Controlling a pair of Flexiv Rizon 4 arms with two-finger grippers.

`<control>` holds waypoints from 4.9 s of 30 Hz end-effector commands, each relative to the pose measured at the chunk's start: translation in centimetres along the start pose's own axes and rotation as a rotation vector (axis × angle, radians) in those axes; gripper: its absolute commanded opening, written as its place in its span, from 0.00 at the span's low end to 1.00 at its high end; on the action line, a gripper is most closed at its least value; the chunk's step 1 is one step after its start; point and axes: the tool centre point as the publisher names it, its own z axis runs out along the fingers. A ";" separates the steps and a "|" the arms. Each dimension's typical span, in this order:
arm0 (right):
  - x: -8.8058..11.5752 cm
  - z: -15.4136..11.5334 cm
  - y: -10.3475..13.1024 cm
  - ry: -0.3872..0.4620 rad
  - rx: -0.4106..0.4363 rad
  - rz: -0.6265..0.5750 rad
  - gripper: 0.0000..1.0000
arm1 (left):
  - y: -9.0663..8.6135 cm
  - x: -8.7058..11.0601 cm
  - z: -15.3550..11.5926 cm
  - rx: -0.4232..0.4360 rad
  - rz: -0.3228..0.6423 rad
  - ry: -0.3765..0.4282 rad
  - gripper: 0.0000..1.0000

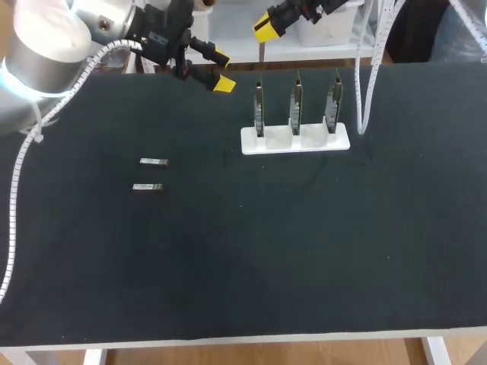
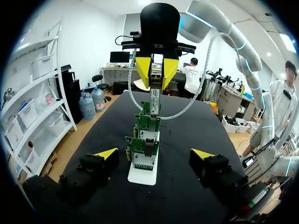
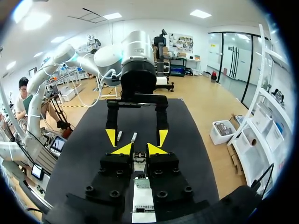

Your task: Pick up the optical module with the left hand, and insert it into the network port with the right hand.

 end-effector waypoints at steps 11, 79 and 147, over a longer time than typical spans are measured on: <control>0.4 0.0 -0.6 -0.006 -0.245 -0.004 0.00 | 0.2 0.0 0.0 0.002 0.001 0.000 1.00; 3.9 3.5 -1.1 0.026 -0.480 0.004 0.00 | 0.2 0.0 0.0 0.002 0.001 0.000 1.00; 4.5 3.9 -1.3 0.035 -0.469 0.015 1.00 | 0.2 0.0 0.0 0.002 0.001 0.000 1.00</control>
